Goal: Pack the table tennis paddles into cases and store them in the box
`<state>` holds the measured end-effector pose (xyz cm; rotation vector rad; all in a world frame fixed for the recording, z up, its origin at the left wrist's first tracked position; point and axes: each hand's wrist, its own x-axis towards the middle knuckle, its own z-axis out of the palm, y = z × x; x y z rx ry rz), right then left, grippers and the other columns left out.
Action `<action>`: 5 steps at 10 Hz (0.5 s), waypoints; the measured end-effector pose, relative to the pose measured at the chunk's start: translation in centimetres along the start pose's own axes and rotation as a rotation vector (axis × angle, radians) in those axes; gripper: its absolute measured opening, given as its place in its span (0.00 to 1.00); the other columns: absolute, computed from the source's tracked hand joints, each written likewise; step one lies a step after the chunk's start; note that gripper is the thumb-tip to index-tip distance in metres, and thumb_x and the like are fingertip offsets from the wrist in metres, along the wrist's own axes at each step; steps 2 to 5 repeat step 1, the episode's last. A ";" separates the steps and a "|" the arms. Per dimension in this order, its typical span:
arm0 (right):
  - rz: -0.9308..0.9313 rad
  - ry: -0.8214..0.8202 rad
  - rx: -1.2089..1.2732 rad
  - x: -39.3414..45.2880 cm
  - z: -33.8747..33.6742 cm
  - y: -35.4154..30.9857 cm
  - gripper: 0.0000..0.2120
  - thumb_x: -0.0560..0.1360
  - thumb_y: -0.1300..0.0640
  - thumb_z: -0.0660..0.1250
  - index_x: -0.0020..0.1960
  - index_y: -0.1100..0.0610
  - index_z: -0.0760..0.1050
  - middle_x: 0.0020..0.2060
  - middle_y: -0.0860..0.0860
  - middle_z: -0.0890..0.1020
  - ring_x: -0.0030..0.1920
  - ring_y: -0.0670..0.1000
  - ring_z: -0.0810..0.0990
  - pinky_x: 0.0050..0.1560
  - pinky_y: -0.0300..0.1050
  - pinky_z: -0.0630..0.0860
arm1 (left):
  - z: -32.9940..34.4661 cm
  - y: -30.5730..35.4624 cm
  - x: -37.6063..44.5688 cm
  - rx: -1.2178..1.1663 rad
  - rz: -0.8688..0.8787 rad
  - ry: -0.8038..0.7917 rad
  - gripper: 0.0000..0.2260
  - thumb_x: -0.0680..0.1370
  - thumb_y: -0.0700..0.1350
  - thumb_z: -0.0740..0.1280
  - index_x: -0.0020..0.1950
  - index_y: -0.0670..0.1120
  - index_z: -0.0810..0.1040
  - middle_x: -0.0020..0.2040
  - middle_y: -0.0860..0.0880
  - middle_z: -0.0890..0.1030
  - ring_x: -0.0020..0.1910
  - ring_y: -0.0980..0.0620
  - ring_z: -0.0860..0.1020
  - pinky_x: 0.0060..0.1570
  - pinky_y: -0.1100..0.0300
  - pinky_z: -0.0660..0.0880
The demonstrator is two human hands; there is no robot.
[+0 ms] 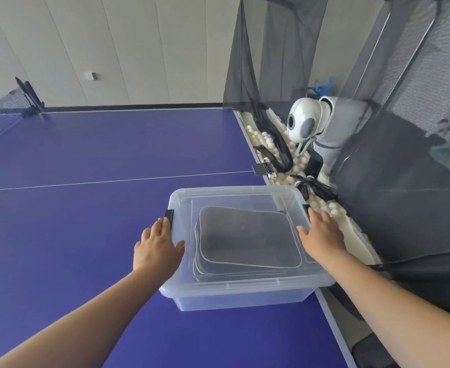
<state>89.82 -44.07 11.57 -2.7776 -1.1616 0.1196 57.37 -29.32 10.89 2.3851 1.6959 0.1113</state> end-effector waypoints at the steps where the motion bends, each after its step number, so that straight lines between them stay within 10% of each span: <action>1: -0.159 0.000 -0.026 0.8 -1.7 -2.2 0.30 0.81 0.43 0.56 0.78 0.53 0.55 0.78 0.53 0.55 0.76 0.56 0.55 0.71 0.54 0.61 | -2.4 0.2 1.4 0.099 0.125 0.025 0.32 0.81 0.62 0.53 0.80 0.50 0.50 0.80 0.51 0.52 0.78 0.46 0.54 0.72 0.47 0.59; 5: -0.159 0.000 -0.026 0.8 -1.7 -2.2 0.30 0.81 0.43 0.56 0.78 0.53 0.55 0.78 0.53 0.55 0.76 0.56 0.55 0.71 0.54 0.61 | -2.4 0.2 1.4 0.099 0.125 0.025 0.32 0.81 0.62 0.53 0.80 0.50 0.50 0.80 0.51 0.52 0.78 0.46 0.54 0.72 0.47 0.59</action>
